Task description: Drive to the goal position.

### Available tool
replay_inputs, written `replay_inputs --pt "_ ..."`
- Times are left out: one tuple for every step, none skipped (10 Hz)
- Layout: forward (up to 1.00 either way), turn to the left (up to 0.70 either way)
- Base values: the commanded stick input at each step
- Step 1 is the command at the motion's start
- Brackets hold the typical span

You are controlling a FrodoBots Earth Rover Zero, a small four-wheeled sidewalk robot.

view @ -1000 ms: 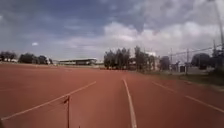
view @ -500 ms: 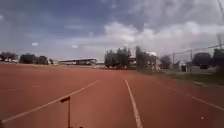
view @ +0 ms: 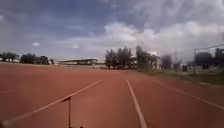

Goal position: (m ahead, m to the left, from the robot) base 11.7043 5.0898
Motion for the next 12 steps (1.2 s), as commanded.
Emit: replay_inputs --pt "0.70 0.00" --pt "0.70 0.00" --pt "0.70 0.00" --pt "0.70 0.00" --pt "0.70 0.00" --pt "0.70 0.00" --pt "0.70 0.00" --pt "0.70 0.00" --pt "0.70 0.00" --pt "0.70 0.00" --pt "0.70 0.00" --pt "0.70 0.00"
